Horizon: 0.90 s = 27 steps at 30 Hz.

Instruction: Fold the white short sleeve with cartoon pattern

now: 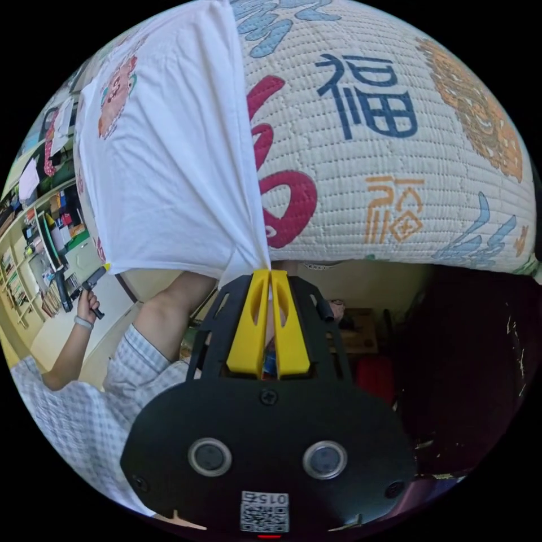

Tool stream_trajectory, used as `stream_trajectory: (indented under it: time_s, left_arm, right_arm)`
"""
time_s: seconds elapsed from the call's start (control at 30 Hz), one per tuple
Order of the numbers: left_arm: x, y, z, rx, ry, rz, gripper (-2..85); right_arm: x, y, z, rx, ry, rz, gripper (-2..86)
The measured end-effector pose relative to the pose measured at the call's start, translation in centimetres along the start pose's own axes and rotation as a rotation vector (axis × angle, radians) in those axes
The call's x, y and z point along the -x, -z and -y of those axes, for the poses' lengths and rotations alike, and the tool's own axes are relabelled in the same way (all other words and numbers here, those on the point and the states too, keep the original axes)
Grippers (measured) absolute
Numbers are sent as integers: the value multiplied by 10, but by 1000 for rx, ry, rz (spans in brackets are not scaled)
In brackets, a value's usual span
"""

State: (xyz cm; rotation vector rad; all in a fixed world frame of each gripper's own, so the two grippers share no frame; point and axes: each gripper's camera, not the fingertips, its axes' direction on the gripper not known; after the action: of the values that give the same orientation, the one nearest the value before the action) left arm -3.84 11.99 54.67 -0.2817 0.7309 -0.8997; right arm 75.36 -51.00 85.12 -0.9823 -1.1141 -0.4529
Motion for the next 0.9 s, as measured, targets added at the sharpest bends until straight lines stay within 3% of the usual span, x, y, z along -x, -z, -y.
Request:
stream_trajectory:
  time_s: [0.23,0.43,0.6,0.9]
  left_arm:
    - [21,-63,6,200,31,46,41]
    - [13,-49,20,-47,86,-85,68]
    - [4,-86,48,10,84,29,24]
    - [10,-126,46,-202,165,5,8]
  right_arm:
    - [-7,-7,-22,92,-58,28,15]
    - [28,13,-32,5,-45,45,27]
    - [59,-4,-24,68,-59,-48,-4]
    - [76,8,-54,-49,-221,4,-5]
